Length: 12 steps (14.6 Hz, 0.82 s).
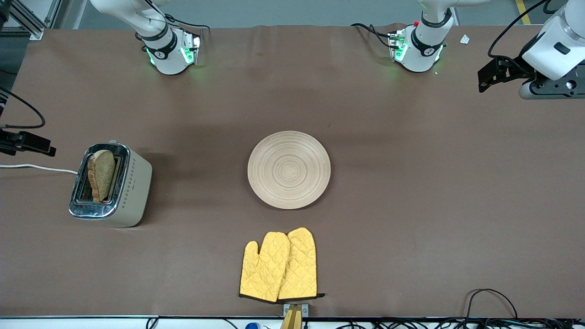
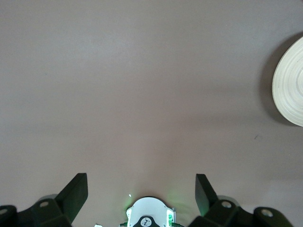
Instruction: Move plate and put bread in toaster
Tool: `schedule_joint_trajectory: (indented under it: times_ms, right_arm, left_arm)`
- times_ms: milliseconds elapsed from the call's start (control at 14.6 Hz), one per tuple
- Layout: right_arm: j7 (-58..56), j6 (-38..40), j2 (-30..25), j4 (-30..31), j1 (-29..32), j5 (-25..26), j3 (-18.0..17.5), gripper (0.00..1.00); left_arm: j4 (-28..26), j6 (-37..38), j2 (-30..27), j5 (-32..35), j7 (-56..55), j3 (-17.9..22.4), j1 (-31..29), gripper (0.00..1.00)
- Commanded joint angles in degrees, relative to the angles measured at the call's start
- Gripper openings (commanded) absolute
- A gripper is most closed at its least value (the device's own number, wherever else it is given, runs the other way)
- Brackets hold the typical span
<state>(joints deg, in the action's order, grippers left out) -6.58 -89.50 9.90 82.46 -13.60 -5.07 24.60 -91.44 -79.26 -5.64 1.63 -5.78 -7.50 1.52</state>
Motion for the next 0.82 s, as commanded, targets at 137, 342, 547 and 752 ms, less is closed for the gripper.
schedule_joint_trajectory:
  times_ms: [137, 342, 547, 752]
  right_arm:
    - [3.59, -4.47, -12.09, 14.22, -0.37, -0.2, -1.31, 1.0]
    - [6.58, -2.35, -11.92, 11.86, -1.07, 2.42, -2.54, 1.0]
    - [6.84, -2.35, -11.66, 9.13, -1.25, 3.75, -2.81, 1.0]
    - [7.37, -1.2, -11.3, 7.98, -1.25, 3.58, -2.81, 1.0]
  left_arm:
    - [1.96, 0.95, 0.19, 0.13, 0.16, -0.14, 0.06, 1.0]
    - [2.4, 0.95, 0.19, 0.13, -0.02, -0.14, -0.02, 1.0]
    - [2.75, 1.03, 0.27, 0.04, -0.01, -0.14, -0.29, 1.0]
    - [4.07, 1.03, 0.54, 0.04, 0.07, 0.03, -0.46, 1.0]
